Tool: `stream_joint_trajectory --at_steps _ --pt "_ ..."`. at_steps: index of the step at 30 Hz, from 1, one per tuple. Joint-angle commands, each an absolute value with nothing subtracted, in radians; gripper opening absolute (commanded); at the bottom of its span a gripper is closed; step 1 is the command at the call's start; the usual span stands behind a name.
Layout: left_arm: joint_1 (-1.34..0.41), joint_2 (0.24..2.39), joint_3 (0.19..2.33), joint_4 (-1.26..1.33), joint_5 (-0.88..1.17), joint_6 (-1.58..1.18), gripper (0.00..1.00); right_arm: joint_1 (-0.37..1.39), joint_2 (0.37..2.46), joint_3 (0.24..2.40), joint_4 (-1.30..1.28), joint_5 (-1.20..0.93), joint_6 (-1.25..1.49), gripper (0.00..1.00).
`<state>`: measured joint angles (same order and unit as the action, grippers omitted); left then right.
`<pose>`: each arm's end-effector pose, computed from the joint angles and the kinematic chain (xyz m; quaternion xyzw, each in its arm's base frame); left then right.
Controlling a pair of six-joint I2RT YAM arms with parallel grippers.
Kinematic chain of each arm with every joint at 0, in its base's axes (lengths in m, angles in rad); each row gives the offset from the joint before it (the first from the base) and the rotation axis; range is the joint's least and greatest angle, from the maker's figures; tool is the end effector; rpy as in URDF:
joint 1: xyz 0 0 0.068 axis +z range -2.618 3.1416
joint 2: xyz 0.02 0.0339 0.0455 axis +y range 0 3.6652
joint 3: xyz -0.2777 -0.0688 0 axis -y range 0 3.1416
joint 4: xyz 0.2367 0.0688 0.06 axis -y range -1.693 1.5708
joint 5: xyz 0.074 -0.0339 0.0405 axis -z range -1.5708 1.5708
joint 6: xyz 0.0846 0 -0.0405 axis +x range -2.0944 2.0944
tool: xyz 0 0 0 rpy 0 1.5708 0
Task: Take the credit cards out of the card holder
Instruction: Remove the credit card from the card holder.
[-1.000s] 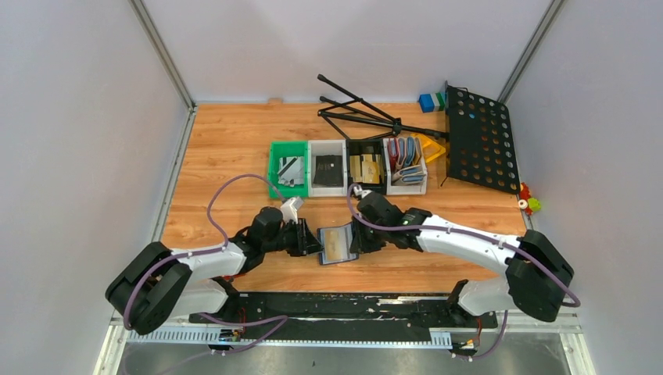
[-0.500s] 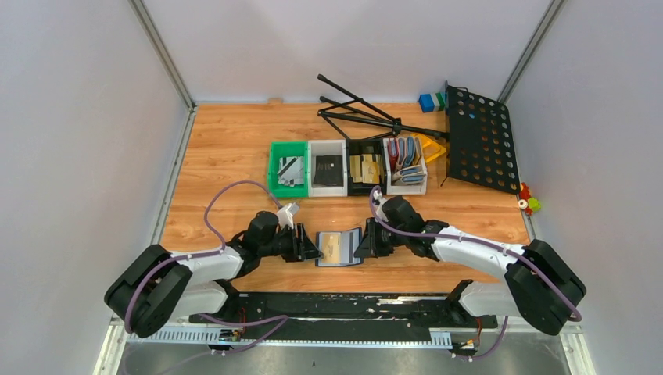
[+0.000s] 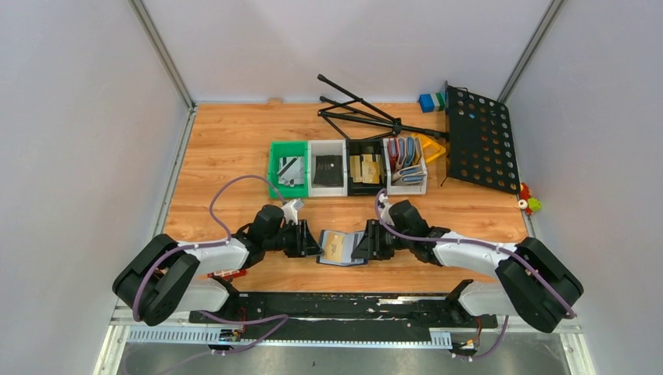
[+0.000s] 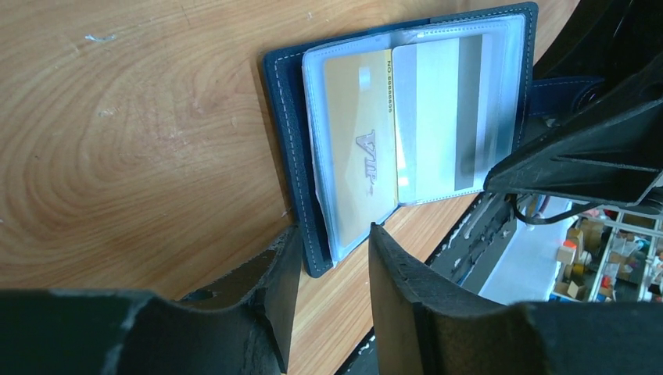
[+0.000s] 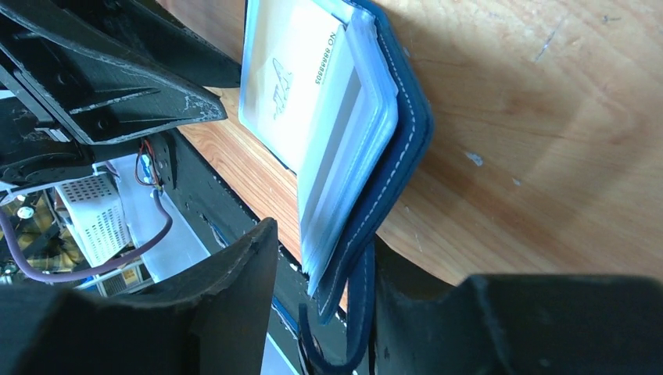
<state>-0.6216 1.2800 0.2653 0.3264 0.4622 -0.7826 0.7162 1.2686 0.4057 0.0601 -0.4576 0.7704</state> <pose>0.1666 -0.1657 0.1151 0.0267 0.8852 -0.4266 0.1836 0.1572 0.1864 0.1300 -0.0605 0.9050 0.4017 0.1263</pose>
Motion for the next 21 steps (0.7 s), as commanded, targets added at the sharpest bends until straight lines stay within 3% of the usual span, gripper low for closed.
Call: stream_joint_trajectory --at_steps 1,6,11,12,21 --pt "-0.62 1.307 0.268 0.271 0.424 -0.735 0.44 0.709 1.305 0.386 0.202 -0.479 0.824 0.42" --pt "-0.622 1.293 0.267 0.269 0.43 -0.738 0.43 0.708 1.353 0.391 0.224 -0.449 0.858 0.38" --pt "-0.621 1.224 0.258 0.254 0.43 -0.739 0.44 0.706 1.368 0.406 0.223 -0.46 0.855 0.05" --pt "-0.619 1.201 0.254 0.247 0.424 -0.741 0.44 0.705 1.354 0.401 0.231 -0.47 0.858 0.02" --pt "-0.511 0.874 0.18 0.204 0.481 -0.801 0.47 0.674 1.178 0.352 0.301 -0.559 0.899 0.0"
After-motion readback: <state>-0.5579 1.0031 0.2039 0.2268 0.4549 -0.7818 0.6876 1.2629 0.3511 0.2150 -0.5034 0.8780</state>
